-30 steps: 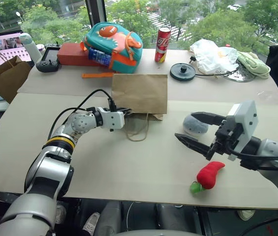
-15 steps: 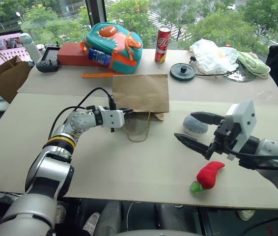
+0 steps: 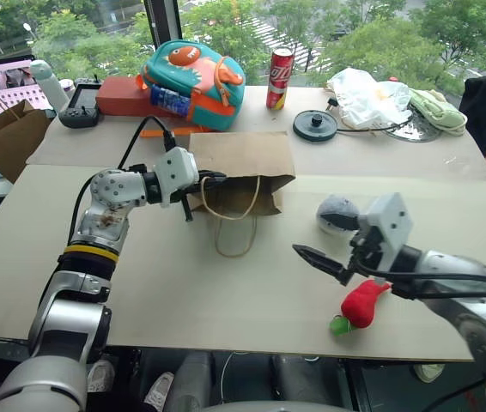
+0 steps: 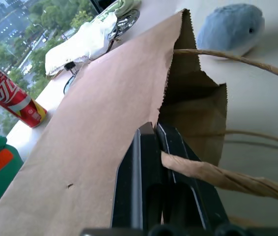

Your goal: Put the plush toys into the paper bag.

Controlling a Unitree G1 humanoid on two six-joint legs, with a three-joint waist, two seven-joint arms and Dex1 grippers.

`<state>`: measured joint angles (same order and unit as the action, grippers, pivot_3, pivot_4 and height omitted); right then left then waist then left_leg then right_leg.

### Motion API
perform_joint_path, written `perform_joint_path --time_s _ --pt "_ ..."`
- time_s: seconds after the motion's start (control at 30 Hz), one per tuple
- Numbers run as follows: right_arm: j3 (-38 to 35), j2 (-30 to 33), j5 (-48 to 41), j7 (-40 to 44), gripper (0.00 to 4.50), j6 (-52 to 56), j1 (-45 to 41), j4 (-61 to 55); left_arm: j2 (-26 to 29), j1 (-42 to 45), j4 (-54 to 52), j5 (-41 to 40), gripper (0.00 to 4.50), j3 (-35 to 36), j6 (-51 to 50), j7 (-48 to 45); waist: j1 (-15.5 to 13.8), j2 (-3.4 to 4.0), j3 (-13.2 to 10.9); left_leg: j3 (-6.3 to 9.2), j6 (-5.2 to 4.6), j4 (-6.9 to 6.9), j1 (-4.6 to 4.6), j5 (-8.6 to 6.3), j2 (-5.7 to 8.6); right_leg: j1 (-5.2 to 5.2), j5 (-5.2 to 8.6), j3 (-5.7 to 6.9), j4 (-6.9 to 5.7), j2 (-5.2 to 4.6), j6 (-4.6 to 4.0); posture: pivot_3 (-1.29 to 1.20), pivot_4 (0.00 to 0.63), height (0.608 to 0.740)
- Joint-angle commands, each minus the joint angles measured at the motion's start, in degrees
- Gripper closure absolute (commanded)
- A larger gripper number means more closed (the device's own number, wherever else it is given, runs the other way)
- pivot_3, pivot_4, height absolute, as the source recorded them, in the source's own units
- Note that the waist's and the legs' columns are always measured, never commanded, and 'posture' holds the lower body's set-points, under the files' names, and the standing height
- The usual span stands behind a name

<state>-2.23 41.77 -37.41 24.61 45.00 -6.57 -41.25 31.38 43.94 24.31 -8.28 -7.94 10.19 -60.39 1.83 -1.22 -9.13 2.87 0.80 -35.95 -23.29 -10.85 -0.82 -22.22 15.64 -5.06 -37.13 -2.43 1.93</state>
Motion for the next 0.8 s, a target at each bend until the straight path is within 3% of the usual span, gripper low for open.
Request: perform_joint_path --time_s 0.03,0.33,0.5,0.8 --pt "4.8 -5.2 4.4 -5.4 1.34 0.6 -2.9 1.6 0.8 -0.3 -6.0 -1.6 4.50 1.8 -5.0 0.4 0.3 0.00 0.0 0.00 0.00 0.01 0.00 0.00 0.01 0.00 0.00 -0.01 0.01 0.00 0.00 0.00 0.150 0.739" --pt "12.4 -17.2 12.6 -12.4 4.42 0.5 -9.0 8.3 0.7 -1.8 -9.5 -1.3 4.50 1.7 -7.9 0.8 0.6 0.01 0.0 0.03 0.00 0.03 0.00 0.00 0.00 -0.02 0.00 0.01 0.00 0.01 -0.01 0.00 0.150 0.739" --pt "17.3 -24.1 19.9 -14.9 4.47 -3.5 -14.6 19.0 0.2 -2.0 -10.5 -1.2 4.50 1.5 -8.5 1.1 0.7 0.02 0.0 0.03 0.00 0.03 0.02 0.00 0.00 -0.03 -0.01 0.01 -0.01 0.01 -0.01 0.00 0.150 0.739" --pt "16.6 -33.2 28.7 -18.2 4.47 -13.5 -22.0 39.1 -0.1 -1.8 -12.3 -1.7 4.50 1.7 -10.2 1.2 0.6 0.03 0.0 0.05 0.01 0.06 0.00 0.00 0.02 -0.07 -0.02 0.02 -0.03 -0.02 -0.04 0.00 0.150 0.739"
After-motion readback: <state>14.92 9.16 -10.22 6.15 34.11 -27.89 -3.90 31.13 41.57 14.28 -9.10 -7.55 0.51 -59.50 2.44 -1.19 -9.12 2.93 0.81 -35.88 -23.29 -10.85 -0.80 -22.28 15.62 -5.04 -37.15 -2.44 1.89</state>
